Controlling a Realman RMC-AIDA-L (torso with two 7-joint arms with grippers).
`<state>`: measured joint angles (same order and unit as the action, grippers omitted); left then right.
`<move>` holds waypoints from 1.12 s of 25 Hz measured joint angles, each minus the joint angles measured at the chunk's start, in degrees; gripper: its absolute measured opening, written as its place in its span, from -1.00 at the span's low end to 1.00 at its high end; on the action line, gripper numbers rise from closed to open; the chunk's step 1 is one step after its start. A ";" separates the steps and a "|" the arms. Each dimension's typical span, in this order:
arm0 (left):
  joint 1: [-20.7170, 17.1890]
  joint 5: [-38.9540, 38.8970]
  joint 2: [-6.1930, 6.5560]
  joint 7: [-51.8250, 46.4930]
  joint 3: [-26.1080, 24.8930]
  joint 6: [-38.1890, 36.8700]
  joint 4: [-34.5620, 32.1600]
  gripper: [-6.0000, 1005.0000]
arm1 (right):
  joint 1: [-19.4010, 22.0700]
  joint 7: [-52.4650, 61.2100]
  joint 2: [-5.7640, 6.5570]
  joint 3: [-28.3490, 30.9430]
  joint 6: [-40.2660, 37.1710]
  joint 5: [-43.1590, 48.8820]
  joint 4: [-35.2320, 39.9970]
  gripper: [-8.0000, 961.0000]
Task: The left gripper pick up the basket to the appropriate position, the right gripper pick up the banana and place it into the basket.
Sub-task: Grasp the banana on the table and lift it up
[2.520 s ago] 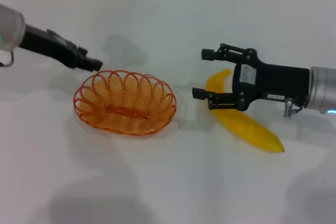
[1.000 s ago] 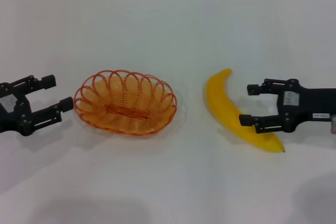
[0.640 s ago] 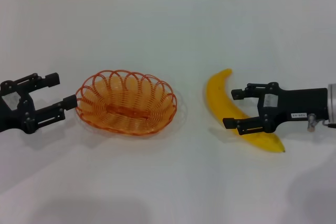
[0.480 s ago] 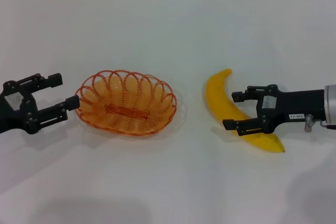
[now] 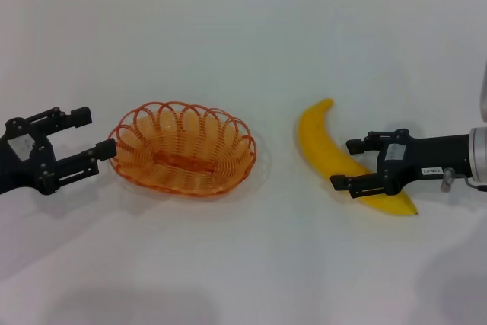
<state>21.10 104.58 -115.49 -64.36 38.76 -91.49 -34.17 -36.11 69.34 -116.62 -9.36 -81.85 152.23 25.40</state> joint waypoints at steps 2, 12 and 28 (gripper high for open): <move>0.00 -0.09 0.00 -0.01 0.00 0.00 0.00 0.44 | 0.06 0.03 0.03 0.00 0.01 0.00 0.00 0.82; 0.00 -0.16 0.00 -0.13 0.00 -0.06 -0.02 0.44 | -0.12 4.53 0.11 0.07 -0.69 -0.03 0.56 0.67; -0.23 3.03 1.50 -7.97 0.55 -0.22 -0.02 0.43 | -0.41 2.72 0.42 1.22 -5.87 -7.62 3.79 0.01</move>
<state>20.87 107.62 -113.98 -72.33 39.30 -91.72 -34.19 -36.52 72.06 -116.20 -8.14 -87.72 144.61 29.18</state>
